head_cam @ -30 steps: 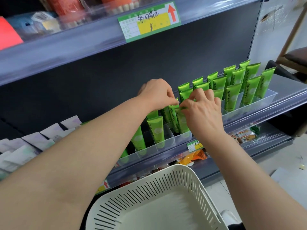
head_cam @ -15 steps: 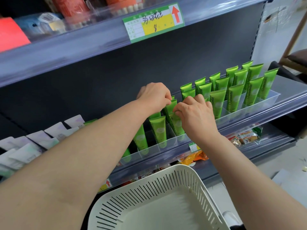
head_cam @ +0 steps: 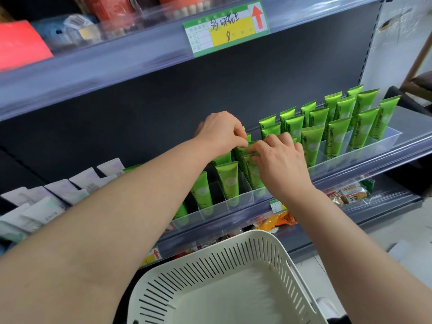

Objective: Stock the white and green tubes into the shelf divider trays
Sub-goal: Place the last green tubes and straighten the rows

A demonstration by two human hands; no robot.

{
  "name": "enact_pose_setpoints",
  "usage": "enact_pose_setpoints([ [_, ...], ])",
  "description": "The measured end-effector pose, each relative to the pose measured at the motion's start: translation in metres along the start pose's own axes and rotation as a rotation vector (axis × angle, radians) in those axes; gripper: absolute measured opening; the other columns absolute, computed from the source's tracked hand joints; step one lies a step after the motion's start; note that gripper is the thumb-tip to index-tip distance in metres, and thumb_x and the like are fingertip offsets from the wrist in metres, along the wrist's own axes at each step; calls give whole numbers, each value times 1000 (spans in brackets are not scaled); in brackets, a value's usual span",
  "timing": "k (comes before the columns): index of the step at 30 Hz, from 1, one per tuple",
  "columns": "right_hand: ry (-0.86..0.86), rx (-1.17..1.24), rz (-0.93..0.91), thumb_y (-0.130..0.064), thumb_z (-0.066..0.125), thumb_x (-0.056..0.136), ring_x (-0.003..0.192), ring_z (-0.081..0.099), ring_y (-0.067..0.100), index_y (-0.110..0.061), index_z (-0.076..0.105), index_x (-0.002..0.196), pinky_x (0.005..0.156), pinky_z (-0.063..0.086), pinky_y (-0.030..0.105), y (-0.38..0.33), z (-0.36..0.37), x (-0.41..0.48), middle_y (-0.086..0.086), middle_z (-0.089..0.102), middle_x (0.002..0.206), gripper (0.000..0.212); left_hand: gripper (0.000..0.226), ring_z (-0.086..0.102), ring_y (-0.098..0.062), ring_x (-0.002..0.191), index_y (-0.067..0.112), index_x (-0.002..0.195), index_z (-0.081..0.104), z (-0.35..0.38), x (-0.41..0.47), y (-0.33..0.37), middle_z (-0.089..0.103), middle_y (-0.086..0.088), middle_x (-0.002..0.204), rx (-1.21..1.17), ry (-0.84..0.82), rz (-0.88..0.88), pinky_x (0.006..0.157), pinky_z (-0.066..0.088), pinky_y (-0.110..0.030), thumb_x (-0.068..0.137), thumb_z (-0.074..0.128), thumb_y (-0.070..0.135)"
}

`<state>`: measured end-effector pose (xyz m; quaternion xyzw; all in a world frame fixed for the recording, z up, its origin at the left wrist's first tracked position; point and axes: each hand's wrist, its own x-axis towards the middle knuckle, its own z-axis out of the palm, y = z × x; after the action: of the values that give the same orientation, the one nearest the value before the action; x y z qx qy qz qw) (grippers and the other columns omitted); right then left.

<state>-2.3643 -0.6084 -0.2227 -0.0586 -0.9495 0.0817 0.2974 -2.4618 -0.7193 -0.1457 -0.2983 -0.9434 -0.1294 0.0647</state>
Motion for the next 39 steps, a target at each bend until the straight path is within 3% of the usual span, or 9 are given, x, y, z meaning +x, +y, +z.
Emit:
enact_pose_setpoints([
  [4, 22, 10, 7, -25, 59, 90, 101, 49, 33, -20, 66, 109, 72, 36, 41, -1, -4, 0, 5, 62, 102, 21, 11, 60, -11, 93, 31, 89, 77, -2, -2, 0, 61, 19, 84, -30, 21, -11, 74, 44, -26, 79, 75, 36],
  [10, 91, 24, -19, -23, 63, 88, 101, 49, 34, -19, 67, 104, 71, 38, 41, -5, -13, 1, 5, 62, 99, 17, 10, 62, -14, 97, 31, 92, 75, -15, -13, -7, 70, 16, 97, -48, 107, -59, 83, 51, -32, 86, 67, 28],
  [15, 85, 30, -161, -19, 68, 82, 93, 51, 33, -20, 68, 97, 67, 38, 39, -30, -13, -14, 2, 61, 93, 15, 20, 62, -14, 102, 34, 105, 72, -35, -46, -31, 70, 14, 104, -44, 134, -102, 88, 51, -36, 86, 69, 30],
  [21, 43, 90, -293, -22, 72, 79, 86, 53, 32, -19, 68, 93, 65, 39, 39, -86, -17, -37, 2, 60, 88, 15, 20, 63, -13, 101, 33, 105, 72, -69, -113, -74, 71, 12, 104, -17, 174, -180, 89, 51, -36, 87, 68, 26],
  [27, -72, 165, -409, -22, 71, 78, 88, 55, 28, -22, 68, 95, 66, 41, 37, -168, -17, -54, -2, 63, 90, 17, 25, 61, -12, 101, 33, 107, 71, -100, -187, -136, 71, 14, 102, 72, 193, -332, 84, 51, -33, 87, 63, 20],
  [31, -181, 152, -477, -22, 59, 88, 101, 52, 27, -22, 63, 111, 73, 40, 37, -213, -8, -59, -1, 61, 106, 24, 25, 62, -11, 100, 31, 106, 71, -103, -229, -185, 69, 14, 104, 52, 181, -454, 80, 48, -28, 88, 61, 17],
  [34, -285, 148, -512, -28, 46, 95, 111, 45, 25, -20, 54, 122, 81, 38, 37, -242, 8, -60, 0, 54, 121, 29, 24, 62, -15, 102, 30, 106, 71, -92, -256, -222, 69, 10, 106, 43, 137, -559, 87, 51, -33, 89, 59, 17],
  [39, -445, 121, -497, -34, 45, 96, 118, 41, 25, -19, 47, 132, 89, 37, 38, -278, 37, -57, 2, 50, 129, 39, 31, 58, -23, 113, 24, 121, 66, -70, -289, -273, 64, 1, 124, 69, 14, -638, 95, 48, -40, 92, 56, 16],
])
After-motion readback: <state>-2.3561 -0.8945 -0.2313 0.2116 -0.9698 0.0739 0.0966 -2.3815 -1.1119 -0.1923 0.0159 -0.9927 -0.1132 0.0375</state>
